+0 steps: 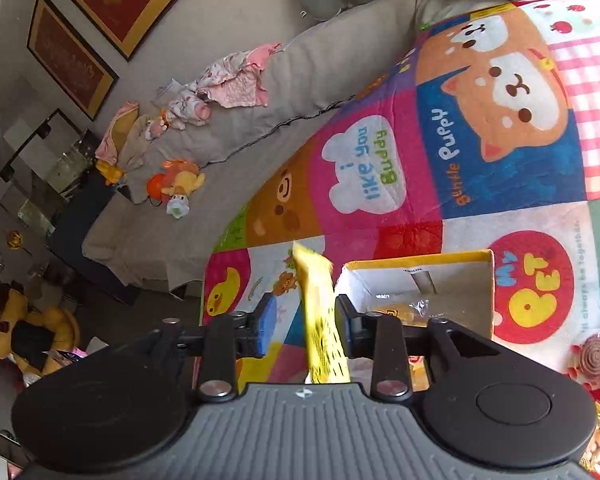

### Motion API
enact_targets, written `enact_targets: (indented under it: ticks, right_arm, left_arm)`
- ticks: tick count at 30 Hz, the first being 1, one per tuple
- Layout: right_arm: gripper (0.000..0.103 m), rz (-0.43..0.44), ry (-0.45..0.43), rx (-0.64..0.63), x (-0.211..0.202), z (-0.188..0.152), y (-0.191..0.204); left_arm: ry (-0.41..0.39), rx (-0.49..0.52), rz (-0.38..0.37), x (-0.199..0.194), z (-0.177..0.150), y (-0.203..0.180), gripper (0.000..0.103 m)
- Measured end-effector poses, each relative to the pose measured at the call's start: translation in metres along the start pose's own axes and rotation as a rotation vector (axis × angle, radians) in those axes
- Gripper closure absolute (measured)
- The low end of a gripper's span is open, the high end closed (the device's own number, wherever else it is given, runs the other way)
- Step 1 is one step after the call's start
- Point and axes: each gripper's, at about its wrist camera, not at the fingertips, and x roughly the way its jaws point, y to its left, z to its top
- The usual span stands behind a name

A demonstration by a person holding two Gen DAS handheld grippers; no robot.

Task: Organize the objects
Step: 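Carry the yellow bar into the yellow box with the right tool and release, then grasp the red-topped candy bag of white balls with the right tool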

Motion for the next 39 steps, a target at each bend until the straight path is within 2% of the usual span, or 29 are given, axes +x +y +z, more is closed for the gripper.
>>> enact_targets:
  ticks: [2, 4, 8, 15, 17, 23, 26, 29, 35, 39]
  right_arm:
    - [0.058, -0.030, -0.011, -0.035, 0.003, -0.004, 0.002]
    - [0.054, -0.070, -0.019, -0.065, 0.001, -0.011, 0.000]
    - [0.052, -0.148, -0.024, -0.080, -0.008, -0.019, -0.019]
    - [0.043, -0.300, -0.040, -0.042, -0.045, -0.032, -0.082]
    - [0.037, -0.342, -0.040, -0.011, -0.058, -0.038, -0.105]
    - [0.027, -0.480, -0.050, 0.110, -0.094, -0.063, -0.170]
    - [0.026, -0.503, -0.033, 0.167, -0.104, -0.079, -0.191]
    - [0.022, -0.493, 0.000, 0.181, -0.100, -0.097, -0.197]
    - [0.022, -0.523, 0.069, 0.019, -0.073, -0.124, -0.174]
    - [0.022, -0.513, 0.068, 0.009, -0.068, -0.121, -0.171]
  left_arm:
    - [-0.001, -0.001, -0.003, 0.000, 0.000, 0.000, 0.084]
    - [-0.002, 0.000, -0.002, 0.000, -0.001, 0.000, 0.084]
    - [-0.005, -0.003, -0.005, -0.001, -0.001, 0.000, 0.084]
    - [-0.005, -0.004, -0.002, -0.001, -0.001, 0.000, 0.084]
    - [-0.005, -0.004, 0.002, 0.000, -0.001, 0.000, 0.084]
    - [0.001, 0.003, 0.008, 0.003, 0.000, -0.006, 0.085]
    - [0.002, 0.010, 0.005, 0.006, 0.000, -0.011, 0.085]
    - [0.002, 0.014, 0.004, 0.008, 0.000, -0.015, 0.085]
    - [0.006, 0.027, 0.004, 0.008, -0.001, -0.016, 0.085]
    - [0.007, 0.032, 0.001, 0.007, -0.001, -0.016, 0.085]
